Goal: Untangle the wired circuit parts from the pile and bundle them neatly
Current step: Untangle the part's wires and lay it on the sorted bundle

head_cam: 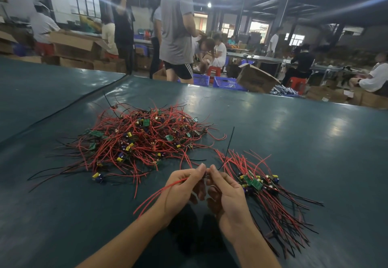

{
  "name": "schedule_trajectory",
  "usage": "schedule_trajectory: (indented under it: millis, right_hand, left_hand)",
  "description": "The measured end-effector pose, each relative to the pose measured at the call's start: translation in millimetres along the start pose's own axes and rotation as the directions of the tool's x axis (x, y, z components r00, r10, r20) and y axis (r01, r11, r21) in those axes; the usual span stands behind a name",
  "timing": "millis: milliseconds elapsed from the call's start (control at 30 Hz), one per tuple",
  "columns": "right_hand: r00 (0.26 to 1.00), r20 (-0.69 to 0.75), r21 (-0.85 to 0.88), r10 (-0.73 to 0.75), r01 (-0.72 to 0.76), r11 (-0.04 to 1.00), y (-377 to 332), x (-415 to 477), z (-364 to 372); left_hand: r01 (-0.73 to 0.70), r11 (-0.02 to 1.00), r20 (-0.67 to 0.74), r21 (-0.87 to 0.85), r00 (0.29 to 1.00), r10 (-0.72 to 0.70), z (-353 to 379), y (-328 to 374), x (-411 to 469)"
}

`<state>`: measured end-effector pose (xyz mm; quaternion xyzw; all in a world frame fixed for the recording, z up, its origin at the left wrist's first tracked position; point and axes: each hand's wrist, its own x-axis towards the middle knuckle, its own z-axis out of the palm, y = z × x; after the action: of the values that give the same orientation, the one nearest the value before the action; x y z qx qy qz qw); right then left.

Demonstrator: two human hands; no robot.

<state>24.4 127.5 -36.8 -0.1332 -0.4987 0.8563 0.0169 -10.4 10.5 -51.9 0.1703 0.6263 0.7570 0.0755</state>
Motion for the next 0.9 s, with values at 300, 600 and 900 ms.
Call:
schedule_trajectory:
  millis: [300, 600, 900]
  right_hand:
    - [0.946, -0.32, 0.001, -0.061, 0.065, 0.998, -11.9, 13.5, -14.3]
    - [0.883, -0.461, 0.194, -0.084, 0.193, 0.962, -27.8, 22.5, -37.8]
    - [0.958, -0.24, 0.04, -0.157, 0.171, 0.984, -13.1, 16.7, -22.7]
  left_hand:
    - [-0.039, 0.995, -0.027, 0.091, 0.999, 0.042, 3.3, 3.0, 1.0]
    - [-0.045, 0.994, 0.036, 0.104, 0.998, 0.042, -0.5, 8.8, -0.7]
    - [0.008, 1.0, -0.015, -0.004, 1.0, -0.008, -2.5, 9.4, 0.2]
